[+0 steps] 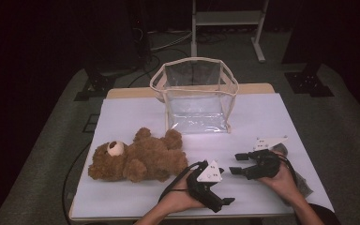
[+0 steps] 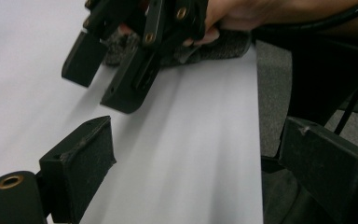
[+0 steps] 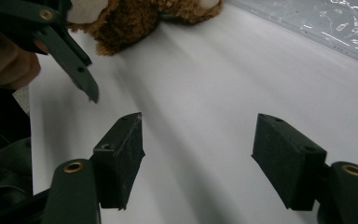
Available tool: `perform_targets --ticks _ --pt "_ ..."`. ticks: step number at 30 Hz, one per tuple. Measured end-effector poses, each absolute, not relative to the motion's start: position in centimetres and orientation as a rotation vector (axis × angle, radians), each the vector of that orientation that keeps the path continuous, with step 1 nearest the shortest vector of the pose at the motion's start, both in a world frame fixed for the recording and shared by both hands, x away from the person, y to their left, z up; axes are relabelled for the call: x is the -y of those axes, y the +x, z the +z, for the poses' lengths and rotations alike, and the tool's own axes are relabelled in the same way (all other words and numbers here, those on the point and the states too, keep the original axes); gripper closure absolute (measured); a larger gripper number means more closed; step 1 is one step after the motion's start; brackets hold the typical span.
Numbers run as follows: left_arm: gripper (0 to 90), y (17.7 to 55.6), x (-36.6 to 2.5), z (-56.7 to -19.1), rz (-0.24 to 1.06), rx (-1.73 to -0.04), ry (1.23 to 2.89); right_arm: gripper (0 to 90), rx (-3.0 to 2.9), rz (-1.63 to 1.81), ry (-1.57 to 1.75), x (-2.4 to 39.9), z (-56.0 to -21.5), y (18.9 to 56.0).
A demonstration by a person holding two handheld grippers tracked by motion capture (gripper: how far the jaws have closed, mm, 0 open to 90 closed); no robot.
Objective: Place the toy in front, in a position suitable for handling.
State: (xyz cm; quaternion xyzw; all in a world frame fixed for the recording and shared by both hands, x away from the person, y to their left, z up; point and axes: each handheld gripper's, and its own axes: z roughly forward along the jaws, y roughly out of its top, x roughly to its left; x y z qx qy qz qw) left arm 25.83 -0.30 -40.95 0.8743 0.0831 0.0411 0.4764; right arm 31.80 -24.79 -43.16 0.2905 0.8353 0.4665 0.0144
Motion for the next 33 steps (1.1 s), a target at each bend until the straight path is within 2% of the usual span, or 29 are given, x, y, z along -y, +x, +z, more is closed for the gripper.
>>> perform_targets --ticks 9,14,16,19,22,33 --pt "9.5 25.9 0.1 -38.6 0.138 -0.135 2.135 32.0 -2.600 1.467 0.921 25.0 -43.2 32.0" --pt "9.6 26.5 -0.9 -36.0 0.181 -0.098 2.138 32.0 -2.604 1.467 0.913 24.9 -43.2 31.9" --pt "14.6 26.6 -1.2 -35.6 0.182 -0.093 2.138 32.0 -2.605 1.465 0.908 24.9 -43.2 31.9" --pt "14.9 27.1 -2.9 -33.5 0.224 -0.098 2.110 31.9 -2.614 1.456 0.911 24.9 -43.3 31.8" --pt "21.5 27.3 -3.9 -32.6 0.235 -0.102 2.096 31.9 -2.614 1.457 0.911 24.8 -43.3 31.8" --pt "21.5 28.7 -9.7 -30.2 0.310 -0.188 2.098 31.9 -2.638 1.448 0.883 23.9 -43.3 31.6"
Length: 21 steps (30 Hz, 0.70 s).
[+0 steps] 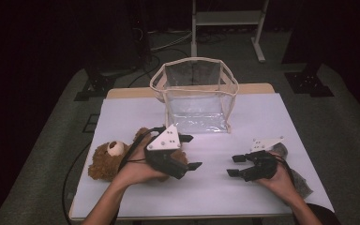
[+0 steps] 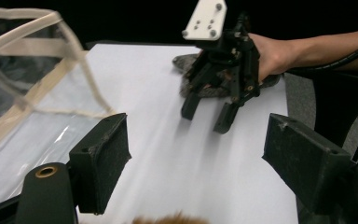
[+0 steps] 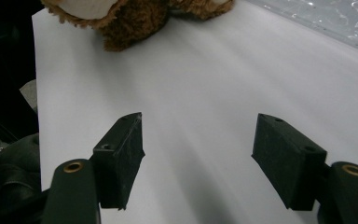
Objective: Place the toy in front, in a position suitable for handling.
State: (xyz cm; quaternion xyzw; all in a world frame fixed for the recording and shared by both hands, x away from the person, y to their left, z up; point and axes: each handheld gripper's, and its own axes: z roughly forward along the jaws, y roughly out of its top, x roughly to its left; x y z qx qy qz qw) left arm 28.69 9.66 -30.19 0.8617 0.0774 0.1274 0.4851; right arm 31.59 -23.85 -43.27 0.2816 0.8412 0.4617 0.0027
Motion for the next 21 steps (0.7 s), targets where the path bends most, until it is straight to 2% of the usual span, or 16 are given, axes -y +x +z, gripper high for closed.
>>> perform_targets --ticks 21 --pt "28.0 31.3 -15.8 -33.0 0.327 -0.386 2.144 32.1 -2.656 1.425 0.873 23.4 -43.4 31.5"
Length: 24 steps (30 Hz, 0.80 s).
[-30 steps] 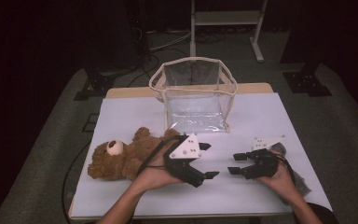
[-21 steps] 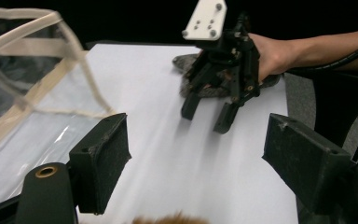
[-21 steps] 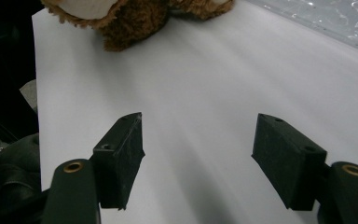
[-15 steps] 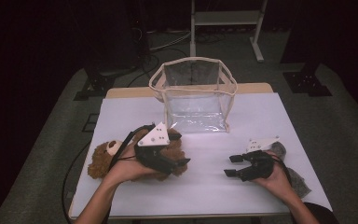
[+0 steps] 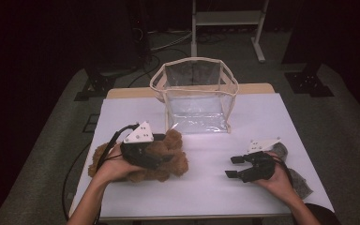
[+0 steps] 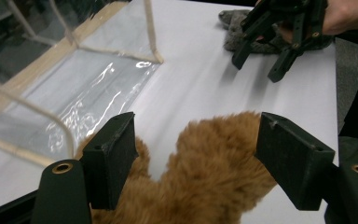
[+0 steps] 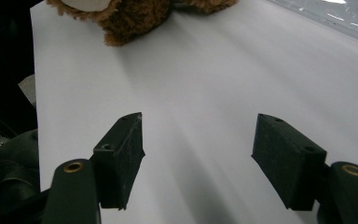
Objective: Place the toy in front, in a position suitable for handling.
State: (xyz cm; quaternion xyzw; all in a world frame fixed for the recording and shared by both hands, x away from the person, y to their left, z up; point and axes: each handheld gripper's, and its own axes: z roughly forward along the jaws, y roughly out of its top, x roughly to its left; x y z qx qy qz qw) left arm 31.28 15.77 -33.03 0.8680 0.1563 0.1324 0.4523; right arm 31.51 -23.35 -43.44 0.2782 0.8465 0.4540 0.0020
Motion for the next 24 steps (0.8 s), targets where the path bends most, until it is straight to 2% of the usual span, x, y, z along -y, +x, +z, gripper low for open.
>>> perform_targets --ticks 5,12,13,24 --pt "29.6 31.4 -16.6 -33.7 0.314 -0.412 2.155 33.6 -2.659 1.434 0.875 23.2 -43.4 31.5" --pt "29.6 30.9 -17.1 -33.9 0.322 -0.414 2.171 40.8 -2.686 1.552 0.818 21.4 -42.1 32.4" --pt "29.6 30.7 -17.1 -33.8 0.325 -0.415 2.175 43.5 -2.698 1.576 0.778 20.4 -41.3 32.8" --pt "29.6 30.5 -18.2 -33.1 0.363 -0.415 2.188 44.8 -2.747 1.714 0.520 13.6 -35.8 34.7"
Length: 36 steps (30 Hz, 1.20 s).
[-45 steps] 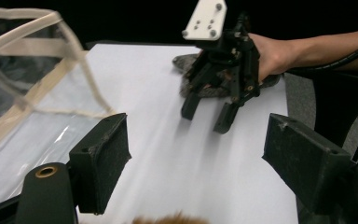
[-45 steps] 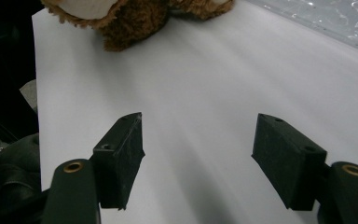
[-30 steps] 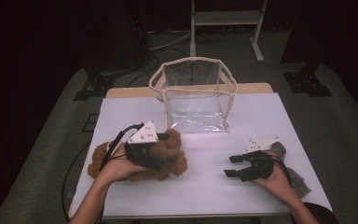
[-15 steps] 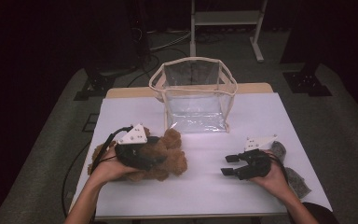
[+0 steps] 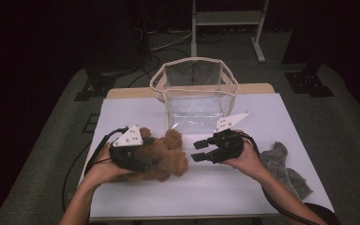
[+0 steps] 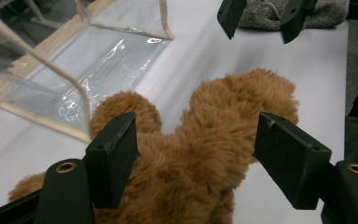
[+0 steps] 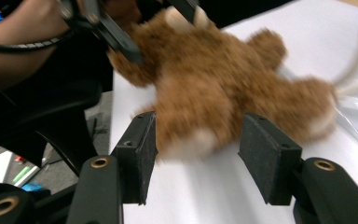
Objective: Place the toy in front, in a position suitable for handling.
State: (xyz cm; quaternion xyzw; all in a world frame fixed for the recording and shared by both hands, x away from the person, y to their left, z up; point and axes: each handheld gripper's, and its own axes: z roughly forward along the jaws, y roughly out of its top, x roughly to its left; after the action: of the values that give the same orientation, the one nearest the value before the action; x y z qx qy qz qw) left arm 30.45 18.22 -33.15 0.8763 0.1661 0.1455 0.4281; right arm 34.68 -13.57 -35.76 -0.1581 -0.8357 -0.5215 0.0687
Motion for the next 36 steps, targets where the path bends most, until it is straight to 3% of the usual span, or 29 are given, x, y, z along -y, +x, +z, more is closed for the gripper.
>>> perform_targets --ticks 9,16,36 --pt "30.5 30.4 -19.2 -32.7 0.388 -0.431 2.184 49.3 2.493 -1.482 -0.395 9.5 -35.5 35.4" --pt "31.4 30.5 -19.8 -32.6 0.405 -0.443 2.188 71.7 2.582 -1.334 -0.433 8.0 -38.1 34.8" --pt "43.8 30.4 -20.1 -34.7 0.351 -0.474 2.272 73.5 2.562 -1.236 -0.353 7.5 -41.7 31.5"
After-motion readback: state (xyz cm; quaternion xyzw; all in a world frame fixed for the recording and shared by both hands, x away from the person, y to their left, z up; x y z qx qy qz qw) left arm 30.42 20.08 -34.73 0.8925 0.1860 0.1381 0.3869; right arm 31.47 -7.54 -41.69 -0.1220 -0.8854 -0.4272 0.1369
